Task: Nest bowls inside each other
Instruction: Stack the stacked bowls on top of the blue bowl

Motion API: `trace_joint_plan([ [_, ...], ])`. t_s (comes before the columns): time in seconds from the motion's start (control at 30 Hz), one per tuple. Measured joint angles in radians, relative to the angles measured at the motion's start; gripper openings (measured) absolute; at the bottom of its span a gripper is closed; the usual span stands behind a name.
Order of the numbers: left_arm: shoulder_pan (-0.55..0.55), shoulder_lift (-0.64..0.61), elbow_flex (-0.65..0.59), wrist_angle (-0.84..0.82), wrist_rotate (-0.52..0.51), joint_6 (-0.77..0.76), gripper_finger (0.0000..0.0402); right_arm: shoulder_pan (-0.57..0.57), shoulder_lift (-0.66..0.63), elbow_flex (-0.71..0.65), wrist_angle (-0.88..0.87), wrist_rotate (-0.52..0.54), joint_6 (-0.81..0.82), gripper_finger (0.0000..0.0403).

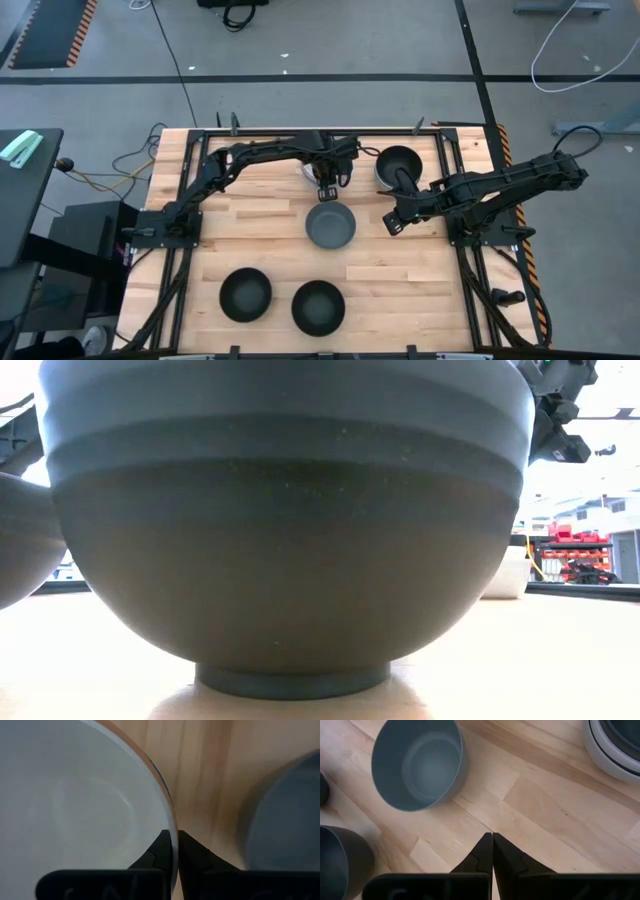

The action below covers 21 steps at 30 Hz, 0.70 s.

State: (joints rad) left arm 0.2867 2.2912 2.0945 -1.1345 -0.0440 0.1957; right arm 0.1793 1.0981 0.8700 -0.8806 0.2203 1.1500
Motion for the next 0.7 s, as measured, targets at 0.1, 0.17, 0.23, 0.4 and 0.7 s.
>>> trace_joint_plan([
  [0.1, 0.003, 0.002, 0.0, 0.003, -0.015, -0.001, 0.0019, 0.0, 0.0, 0.0, 0.0, 0.0, 0.0, 0.0011],
  [0.17, 0.003, 0.002, 0.0, -0.01, -0.016, -0.001, 0.0019, 0.0, 0.0, 0.0, 0.0, 0.0, 0.0, 0.0012],
  [0.23, 0.003, 0.002, 0.0, -0.019, -0.02, -0.001, 0.0023, 0.0, 0.0, 0.0, 0.0, 0.0, 0.0, 0.0013],
  [0.4, -0.01, -0.002, 0.0, -0.01, -0.031, -0.007, 0.0085, 0.0, 0.0, 0.0, 0.0, 0.0, -0.001, 0.0012],
  [0.7, -0.026, -0.009, 0.002, -0.025, -0.043, -0.009, 0.0149, 0.0, 0.0, 0.0, 0.0, 0.0, -0.001, 0.0015],
])
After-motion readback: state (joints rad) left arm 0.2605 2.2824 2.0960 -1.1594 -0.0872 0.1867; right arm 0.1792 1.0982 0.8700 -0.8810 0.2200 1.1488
